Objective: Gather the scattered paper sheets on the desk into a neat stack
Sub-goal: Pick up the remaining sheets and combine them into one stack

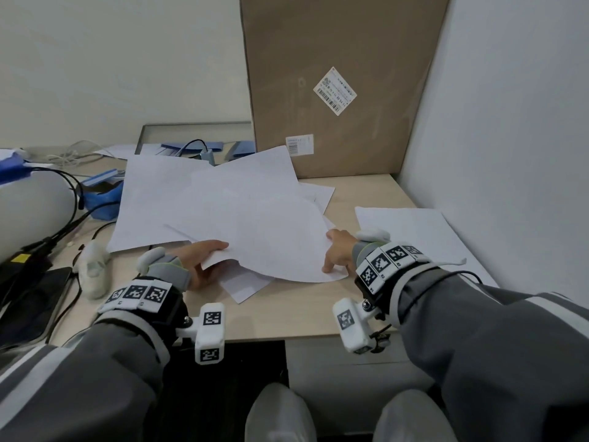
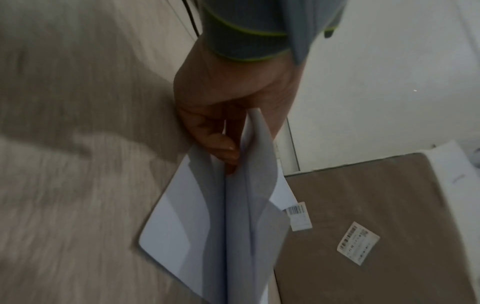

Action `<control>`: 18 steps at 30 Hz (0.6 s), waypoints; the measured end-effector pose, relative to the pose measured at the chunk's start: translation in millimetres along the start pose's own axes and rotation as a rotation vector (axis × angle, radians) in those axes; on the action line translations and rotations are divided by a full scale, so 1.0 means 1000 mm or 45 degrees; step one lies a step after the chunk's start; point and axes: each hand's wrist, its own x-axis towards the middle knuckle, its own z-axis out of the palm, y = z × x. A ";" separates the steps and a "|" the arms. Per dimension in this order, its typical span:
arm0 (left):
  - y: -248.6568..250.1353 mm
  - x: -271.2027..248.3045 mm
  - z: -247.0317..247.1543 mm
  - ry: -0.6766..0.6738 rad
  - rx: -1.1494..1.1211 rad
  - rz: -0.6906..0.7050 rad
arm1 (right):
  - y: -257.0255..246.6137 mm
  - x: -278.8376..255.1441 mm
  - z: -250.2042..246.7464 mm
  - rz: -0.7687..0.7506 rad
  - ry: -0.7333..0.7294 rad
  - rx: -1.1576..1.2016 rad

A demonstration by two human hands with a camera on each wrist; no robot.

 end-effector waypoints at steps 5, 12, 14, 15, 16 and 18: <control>0.004 -0.008 0.006 -0.034 0.065 0.023 | 0.008 -0.002 0.005 -0.007 -0.043 0.289; -0.012 -0.016 -0.004 -0.069 -0.041 0.108 | 0.016 -0.011 -0.007 0.063 -0.157 1.049; -0.017 -0.022 -0.008 -0.114 -0.077 0.166 | 0.018 -0.015 -0.013 0.077 -0.312 1.198; -0.018 -0.025 -0.010 -0.144 -0.091 0.189 | 0.018 -0.017 -0.016 0.078 -0.385 1.223; -0.019 -0.026 -0.011 -0.181 -0.105 0.210 | 0.018 -0.019 -0.018 0.079 -0.429 1.232; -0.020 -0.031 -0.014 -0.227 -0.115 0.264 | 0.019 -0.024 -0.023 0.060 -0.461 1.267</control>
